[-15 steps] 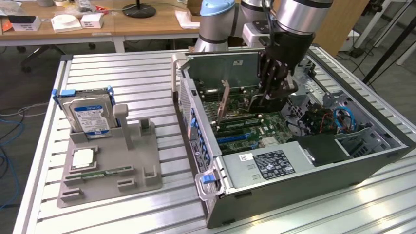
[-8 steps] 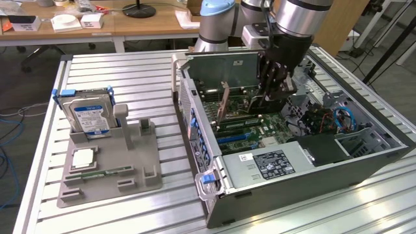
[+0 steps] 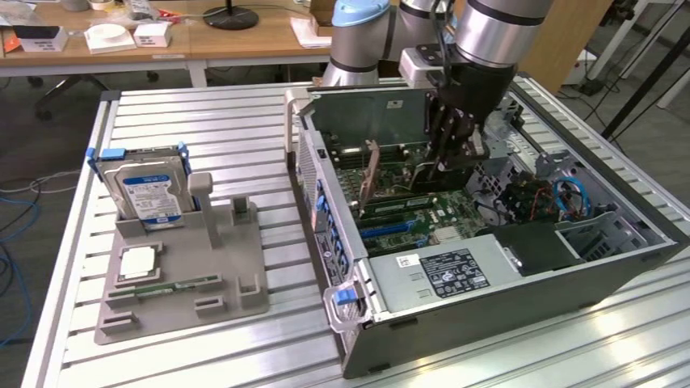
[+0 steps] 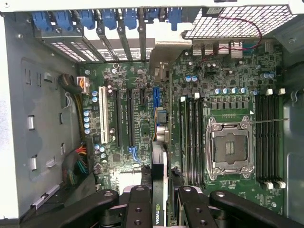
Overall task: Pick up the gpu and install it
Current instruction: 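Insert the gpu into the slot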
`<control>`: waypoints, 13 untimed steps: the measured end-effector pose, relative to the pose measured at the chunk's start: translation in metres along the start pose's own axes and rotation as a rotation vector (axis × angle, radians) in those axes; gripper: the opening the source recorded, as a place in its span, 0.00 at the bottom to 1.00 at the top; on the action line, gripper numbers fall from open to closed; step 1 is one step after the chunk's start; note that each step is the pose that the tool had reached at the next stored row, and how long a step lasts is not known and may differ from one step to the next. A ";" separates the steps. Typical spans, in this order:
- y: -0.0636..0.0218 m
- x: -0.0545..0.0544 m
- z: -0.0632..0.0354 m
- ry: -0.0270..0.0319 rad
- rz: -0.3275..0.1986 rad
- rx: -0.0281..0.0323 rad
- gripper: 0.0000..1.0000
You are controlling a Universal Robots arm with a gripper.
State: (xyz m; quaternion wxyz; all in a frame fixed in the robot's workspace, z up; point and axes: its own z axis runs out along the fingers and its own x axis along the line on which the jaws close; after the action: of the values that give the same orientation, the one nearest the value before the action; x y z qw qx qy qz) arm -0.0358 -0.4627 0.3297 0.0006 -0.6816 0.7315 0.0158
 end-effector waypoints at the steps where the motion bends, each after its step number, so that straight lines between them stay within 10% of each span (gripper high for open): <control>1: 0.0001 0.000 0.0011 0.0000 0.000 0.0000 0.26; 13: 0.0079 0.001 0.0158 -0.0014 0.000 0.0021 0.26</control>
State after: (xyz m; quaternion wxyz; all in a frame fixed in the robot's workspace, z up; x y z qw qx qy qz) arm -0.0442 -0.4627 0.3141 0.0018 -0.6817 0.7315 0.0155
